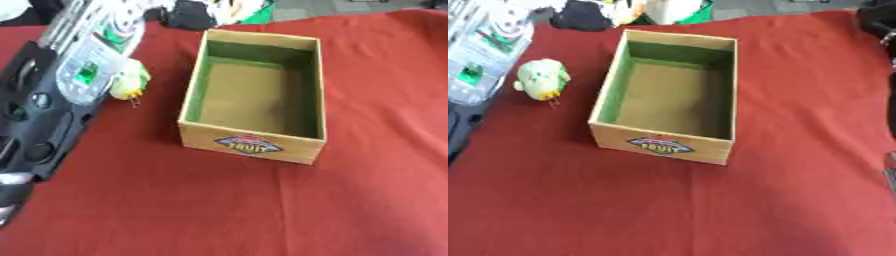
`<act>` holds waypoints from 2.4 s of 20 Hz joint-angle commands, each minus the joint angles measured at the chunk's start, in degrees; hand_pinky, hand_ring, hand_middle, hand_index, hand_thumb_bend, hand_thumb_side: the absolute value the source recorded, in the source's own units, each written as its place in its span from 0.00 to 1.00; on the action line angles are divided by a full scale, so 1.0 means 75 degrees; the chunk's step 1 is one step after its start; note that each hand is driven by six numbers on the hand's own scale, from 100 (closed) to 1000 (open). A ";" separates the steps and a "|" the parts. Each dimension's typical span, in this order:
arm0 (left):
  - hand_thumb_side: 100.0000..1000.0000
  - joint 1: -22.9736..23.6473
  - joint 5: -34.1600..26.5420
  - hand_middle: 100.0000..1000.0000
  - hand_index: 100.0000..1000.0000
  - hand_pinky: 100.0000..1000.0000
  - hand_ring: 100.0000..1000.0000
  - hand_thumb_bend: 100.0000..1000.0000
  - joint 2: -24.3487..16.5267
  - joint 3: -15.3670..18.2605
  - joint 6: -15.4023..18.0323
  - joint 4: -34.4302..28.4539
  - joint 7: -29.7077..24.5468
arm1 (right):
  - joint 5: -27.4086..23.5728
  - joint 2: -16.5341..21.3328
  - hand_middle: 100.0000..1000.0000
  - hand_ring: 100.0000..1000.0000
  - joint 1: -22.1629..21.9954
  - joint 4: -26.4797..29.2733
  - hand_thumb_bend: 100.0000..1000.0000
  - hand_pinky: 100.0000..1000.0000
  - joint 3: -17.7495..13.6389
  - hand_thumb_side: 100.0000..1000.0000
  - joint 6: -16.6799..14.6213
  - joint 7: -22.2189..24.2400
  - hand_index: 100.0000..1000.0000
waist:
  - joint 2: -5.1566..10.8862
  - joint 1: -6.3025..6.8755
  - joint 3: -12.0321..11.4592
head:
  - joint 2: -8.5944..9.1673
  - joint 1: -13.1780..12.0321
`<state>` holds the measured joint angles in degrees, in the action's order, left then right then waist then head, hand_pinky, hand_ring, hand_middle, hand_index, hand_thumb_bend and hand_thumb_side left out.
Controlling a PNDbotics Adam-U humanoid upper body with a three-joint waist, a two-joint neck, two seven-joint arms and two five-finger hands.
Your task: Pick up objects on the table and place them in the box.
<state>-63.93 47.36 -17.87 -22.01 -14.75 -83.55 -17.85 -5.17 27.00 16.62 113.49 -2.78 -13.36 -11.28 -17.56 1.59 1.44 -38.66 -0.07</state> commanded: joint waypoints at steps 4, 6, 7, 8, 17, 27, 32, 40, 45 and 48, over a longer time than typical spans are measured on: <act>0.28 -0.0210 0.0733 0.32 0.41 0.16 0.26 0.00 0.0750 -0.0068 0.0318 0.0869 0.0464 | -0.0078 0.0081 0.58 0.75 0.0135 0.0147 0.00 0.80 -0.0005 0.88 0.0014 0.0072 0.91 | 0.0076 -0.0048 0.0023 | 0.0087 0.0059; 0.27 -0.0181 0.0968 0.32 0.41 0.16 0.26 0.00 0.0869 -0.0091 0.0439 0.1005 0.0504 | -0.0082 0.0060 0.58 0.75 0.0149 0.0147 0.00 0.80 0.0003 0.88 0.0029 0.0085 0.91 | 0.0060 -0.0049 0.0018 | 0.0101 0.0071; 0.27 -0.0164 0.1089 0.33 0.41 0.17 0.27 0.00 0.0920 -0.0105 0.0499 0.1072 0.0480 | -0.0083 0.0051 0.58 0.75 0.0156 0.0147 0.00 0.80 0.0008 0.88 0.0036 0.0092 0.91 | 0.0054 -0.0050 0.0015 | 0.0109 0.0074; 0.27 -0.0149 0.1206 0.33 0.42 0.17 0.27 0.00 0.0957 -0.0124 0.0558 0.1140 0.0438 | -0.0085 0.0043 0.58 0.75 0.0163 0.0147 0.00 0.80 0.0012 0.88 0.0040 0.0098 0.91 | 0.0049 -0.0050 0.0013 | 0.0115 0.0075; 0.21 0.0054 0.1514 0.45 0.55 0.35 0.43 0.00 0.1220 -0.0397 0.1481 0.1841 -0.0461 | -0.0066 -0.0020 0.58 0.76 0.0180 0.0147 0.00 0.81 0.0015 0.88 0.0089 0.0111 0.91 | -0.0005 -0.0034 0.0055 | 0.0160 0.0116; 0.42 0.0110 0.2079 0.76 0.81 0.65 0.79 0.01 0.1264 -0.0362 0.2506 0.2607 -0.1629 | -0.0051 -0.0052 0.58 0.76 0.0162 0.0147 0.00 0.81 0.0013 0.88 0.0114 0.0122 0.91 | -0.0005 -0.0016 0.0061 | 0.0165 0.0123; 0.74 0.0062 0.2504 0.85 0.91 0.78 0.91 0.44 0.1205 -0.0219 0.2401 0.2297 -0.2199 | -0.0048 -0.0067 0.58 0.76 0.0146 0.0147 0.00 0.81 0.0012 0.89 0.0126 0.0127 0.91 | 0.0002 -0.0019 0.0053 | 0.0175 0.0121; 0.84 0.0027 0.2951 0.86 0.92 0.76 0.91 0.49 0.1102 0.0008 0.1681 0.1250 -0.2013 | -0.0010 -0.0093 0.58 0.76 0.0107 0.0147 0.00 0.81 0.0006 0.88 0.0133 0.0130 0.91 | -0.0012 -0.0051 0.0044 | 0.0197 0.0085; 0.81 0.0114 0.2644 0.82 0.90 0.71 0.86 0.31 0.0840 0.0410 0.1043 0.0027 -0.0992 | 0.0027 -0.0086 0.58 0.76 0.0062 0.0147 0.00 0.81 -0.0017 0.89 0.0131 0.0100 0.91 | -0.0004 -0.0076 -0.0063 | 0.0187 0.0132; 0.81 0.0190 0.2039 0.81 0.90 0.70 0.85 0.30 0.0377 0.0632 0.0751 -0.0557 -0.0884 | 0.0055 -0.0061 0.58 0.76 0.0000 0.0147 0.00 0.81 -0.0046 0.89 0.0130 0.0063 0.91 | 0.0034 -0.0070 -0.0158 | 0.0128 0.0235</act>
<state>-61.71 64.28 -12.76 -18.59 -8.16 -85.02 -25.24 -5.23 25.44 16.36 113.49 -2.48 -12.34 -10.51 -18.65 1.30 0.15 -37.76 1.33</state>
